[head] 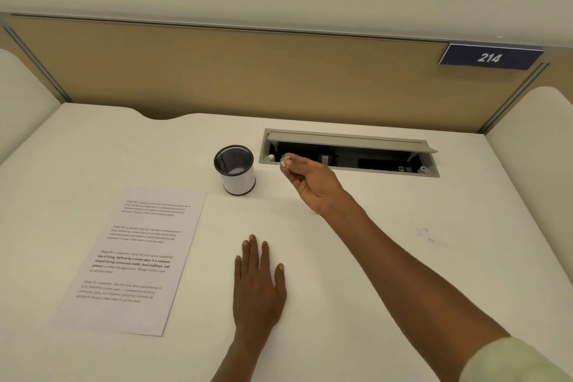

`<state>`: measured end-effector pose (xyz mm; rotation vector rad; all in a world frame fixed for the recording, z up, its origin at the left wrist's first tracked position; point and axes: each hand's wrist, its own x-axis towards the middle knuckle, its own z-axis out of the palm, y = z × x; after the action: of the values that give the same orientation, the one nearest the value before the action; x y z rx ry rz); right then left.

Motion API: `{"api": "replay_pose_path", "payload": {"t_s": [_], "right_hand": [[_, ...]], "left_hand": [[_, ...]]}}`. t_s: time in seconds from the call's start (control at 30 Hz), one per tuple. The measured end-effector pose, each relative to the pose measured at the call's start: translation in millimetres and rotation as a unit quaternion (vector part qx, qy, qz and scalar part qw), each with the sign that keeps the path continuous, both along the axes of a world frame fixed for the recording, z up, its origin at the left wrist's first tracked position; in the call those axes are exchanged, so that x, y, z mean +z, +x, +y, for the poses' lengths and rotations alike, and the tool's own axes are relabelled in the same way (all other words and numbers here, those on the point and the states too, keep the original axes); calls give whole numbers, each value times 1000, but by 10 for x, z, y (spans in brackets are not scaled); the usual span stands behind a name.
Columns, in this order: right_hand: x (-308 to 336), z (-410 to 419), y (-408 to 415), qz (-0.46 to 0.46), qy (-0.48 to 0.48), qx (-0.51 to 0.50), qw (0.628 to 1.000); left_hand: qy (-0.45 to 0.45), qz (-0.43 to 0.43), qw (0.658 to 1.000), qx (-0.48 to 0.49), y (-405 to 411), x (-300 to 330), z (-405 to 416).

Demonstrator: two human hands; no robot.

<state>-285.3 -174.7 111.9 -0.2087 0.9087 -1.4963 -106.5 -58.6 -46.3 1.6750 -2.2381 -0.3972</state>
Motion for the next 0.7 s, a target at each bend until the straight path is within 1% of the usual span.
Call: {"api": "replay_pose_path", "payload": {"t_s": [0.13, 0.2, 0.27, 0.3, 0.33, 0.4, 0.47, 0.53, 0.6, 0.63, 0.7], "right_hand": [[115, -451, 333, 79, -1, 63, 995], [135, -628, 450, 169, 1, 88, 982], [117, -785, 534, 303, 4, 106, 947], [93, -859, 573, 379, 8, 113, 918], [73, -921, 597, 456, 10, 117, 882], [37, -1015, 633, 601, -3, 127, 789], [16, -1087, 668, 697, -17, 158, 699], [25, -1142, 690, 749, -21, 208, 629], [47, -1192, 694, 771, -23, 257, 583], [61, -1210, 693, 776, -23, 273, 568], [94, -1221, 697, 782, -27, 283, 555]], "left_hand": [[-2, -3, 1000, 1, -4, 11, -2], [-5, -3, 1000, 0, -8, 13, -5], [-7, -1, 1000, 0, -9, 10, -7], [-6, -2, 1000, 2, -2, 2, -8], [-6, -3, 1000, 2, -4, 5, -6], [-6, -3, 1000, 0, -12, 10, -6], [-7, -4, 1000, -1, -15, 13, -8], [-8, -4, 1000, 1, -19, 16, -10], [-7, -4, 1000, 4, -20, 18, -9], [-5, -4, 1000, 4, -22, 21, -9], [-5, -4, 1000, 3, -26, 23, -9]]}}
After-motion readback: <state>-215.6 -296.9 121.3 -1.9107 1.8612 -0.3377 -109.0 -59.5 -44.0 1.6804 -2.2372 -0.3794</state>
